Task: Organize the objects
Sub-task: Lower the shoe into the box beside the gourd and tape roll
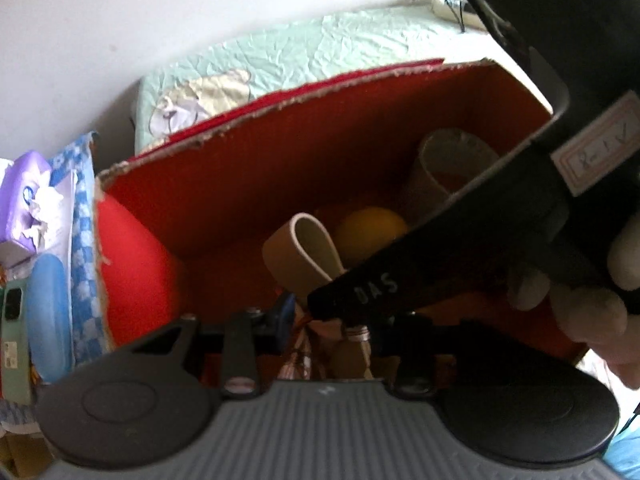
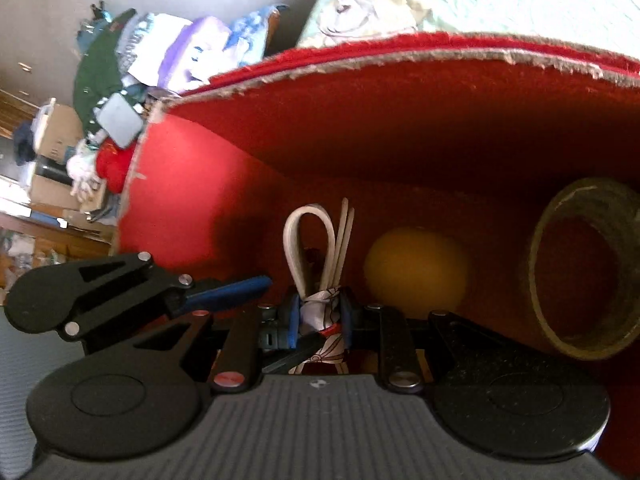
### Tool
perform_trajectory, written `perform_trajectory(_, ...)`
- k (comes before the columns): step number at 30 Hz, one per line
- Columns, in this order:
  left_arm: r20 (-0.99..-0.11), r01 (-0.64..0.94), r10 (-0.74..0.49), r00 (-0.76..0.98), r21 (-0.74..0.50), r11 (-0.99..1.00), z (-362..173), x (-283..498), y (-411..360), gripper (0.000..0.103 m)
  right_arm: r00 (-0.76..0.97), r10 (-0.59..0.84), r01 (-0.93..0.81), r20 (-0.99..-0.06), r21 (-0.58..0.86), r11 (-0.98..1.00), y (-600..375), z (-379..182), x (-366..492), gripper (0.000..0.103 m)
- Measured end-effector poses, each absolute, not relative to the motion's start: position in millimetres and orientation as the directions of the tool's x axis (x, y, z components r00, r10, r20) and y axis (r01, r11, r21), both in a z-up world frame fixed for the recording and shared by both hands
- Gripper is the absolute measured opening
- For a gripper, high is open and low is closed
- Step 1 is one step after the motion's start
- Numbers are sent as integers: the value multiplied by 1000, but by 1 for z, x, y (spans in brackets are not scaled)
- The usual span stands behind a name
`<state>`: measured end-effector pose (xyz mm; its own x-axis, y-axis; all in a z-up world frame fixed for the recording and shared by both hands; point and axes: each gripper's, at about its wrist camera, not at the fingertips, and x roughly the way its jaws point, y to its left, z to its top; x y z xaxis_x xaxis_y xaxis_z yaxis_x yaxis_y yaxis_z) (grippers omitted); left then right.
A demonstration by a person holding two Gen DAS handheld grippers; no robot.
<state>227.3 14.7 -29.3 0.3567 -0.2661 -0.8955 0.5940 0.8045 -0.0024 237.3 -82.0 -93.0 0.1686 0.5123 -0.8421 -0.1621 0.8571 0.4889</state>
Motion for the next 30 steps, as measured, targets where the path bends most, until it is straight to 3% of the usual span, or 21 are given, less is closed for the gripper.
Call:
perform_trajectory(16, -908, 596, -239, 345, 16, 803, -35, 232, 5, 55, 247, 387, -53, -888, 387, 921, -98, -92, 232, 23)
perform_trajectory(30, -904, 582, -212, 371, 48, 812, -42, 242, 0, 59, 344, 445, 0, -827, 473, 881, -111, -81, 225, 21)
